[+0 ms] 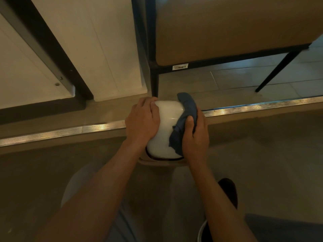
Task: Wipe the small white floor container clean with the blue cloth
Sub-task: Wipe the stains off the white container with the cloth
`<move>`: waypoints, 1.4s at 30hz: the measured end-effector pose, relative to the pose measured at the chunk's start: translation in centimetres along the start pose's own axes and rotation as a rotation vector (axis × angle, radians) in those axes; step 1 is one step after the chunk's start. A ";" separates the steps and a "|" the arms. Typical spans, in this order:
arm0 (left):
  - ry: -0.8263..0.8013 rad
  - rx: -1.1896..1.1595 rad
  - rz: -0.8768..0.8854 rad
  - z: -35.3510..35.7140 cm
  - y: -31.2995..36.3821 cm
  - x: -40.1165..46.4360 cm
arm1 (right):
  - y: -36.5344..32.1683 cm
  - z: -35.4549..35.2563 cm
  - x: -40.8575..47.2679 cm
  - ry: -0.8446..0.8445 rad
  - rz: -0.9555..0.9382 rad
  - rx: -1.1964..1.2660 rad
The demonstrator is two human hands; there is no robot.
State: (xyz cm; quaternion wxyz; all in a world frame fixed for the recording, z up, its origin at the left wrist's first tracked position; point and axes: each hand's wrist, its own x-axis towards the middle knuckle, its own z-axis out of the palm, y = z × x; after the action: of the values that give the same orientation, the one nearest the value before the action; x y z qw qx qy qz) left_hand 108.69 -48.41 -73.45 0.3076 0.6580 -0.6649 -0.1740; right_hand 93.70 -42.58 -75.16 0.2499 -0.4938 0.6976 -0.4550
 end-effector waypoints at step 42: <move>-0.014 0.017 0.009 -0.2 0.1 -0.1 | -0.1 0.6 0.5 0.060 -0.364 -0.365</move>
State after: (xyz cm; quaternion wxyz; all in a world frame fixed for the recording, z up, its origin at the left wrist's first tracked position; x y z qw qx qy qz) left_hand 108.77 -48.29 -73.24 0.2982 0.6563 -0.6715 -0.1714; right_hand 93.99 -43.27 -75.28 0.0498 -0.6346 0.6748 -0.3734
